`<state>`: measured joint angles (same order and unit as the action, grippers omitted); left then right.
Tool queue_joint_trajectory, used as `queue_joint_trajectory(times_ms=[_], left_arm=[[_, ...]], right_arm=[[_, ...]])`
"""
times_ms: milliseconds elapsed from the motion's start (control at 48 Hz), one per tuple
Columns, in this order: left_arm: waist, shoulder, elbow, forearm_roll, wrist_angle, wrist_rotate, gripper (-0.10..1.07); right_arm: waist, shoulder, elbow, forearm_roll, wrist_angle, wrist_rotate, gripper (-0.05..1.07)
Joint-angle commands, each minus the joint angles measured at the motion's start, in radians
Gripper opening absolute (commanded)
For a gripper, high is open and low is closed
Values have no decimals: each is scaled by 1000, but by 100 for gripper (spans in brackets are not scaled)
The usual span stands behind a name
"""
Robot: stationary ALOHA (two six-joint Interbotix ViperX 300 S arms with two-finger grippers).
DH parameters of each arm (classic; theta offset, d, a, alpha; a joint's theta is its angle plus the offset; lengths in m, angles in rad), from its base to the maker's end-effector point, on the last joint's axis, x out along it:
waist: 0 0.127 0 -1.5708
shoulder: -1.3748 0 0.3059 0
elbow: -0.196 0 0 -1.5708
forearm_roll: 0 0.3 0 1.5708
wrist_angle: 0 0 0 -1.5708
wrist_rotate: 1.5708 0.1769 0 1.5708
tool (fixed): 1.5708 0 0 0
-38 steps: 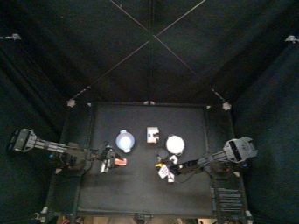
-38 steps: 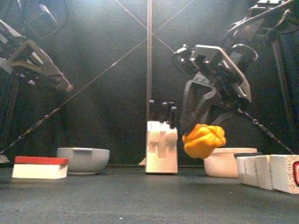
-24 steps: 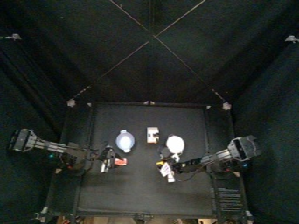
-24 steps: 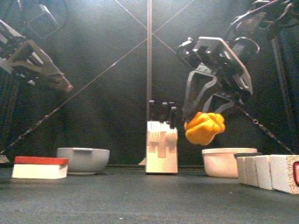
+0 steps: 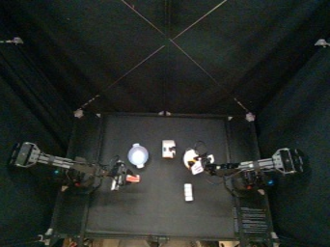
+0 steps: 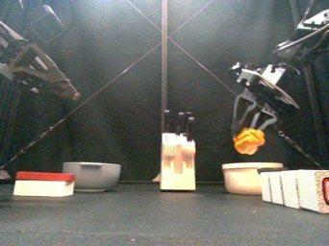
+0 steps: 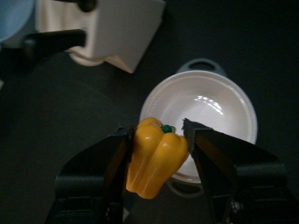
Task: Put squash in pot
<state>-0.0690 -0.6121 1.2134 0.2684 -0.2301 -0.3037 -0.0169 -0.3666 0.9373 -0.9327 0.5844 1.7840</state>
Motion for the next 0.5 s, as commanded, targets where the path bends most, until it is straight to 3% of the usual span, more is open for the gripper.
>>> queue_joint_trajectory(times_ms=[0,146,479], left_arm=[[3,0,-11,0,-3,2,78],[3,-2,-9,0,-3,2,78],[6,-2,-8,0,-3,2,78]], right_arm=[[-43,-18,6,-11,-5,-2,80],[-66,-12,15,-14,-5,0,82],[-69,-12,3,-6,-6,-2,101]])
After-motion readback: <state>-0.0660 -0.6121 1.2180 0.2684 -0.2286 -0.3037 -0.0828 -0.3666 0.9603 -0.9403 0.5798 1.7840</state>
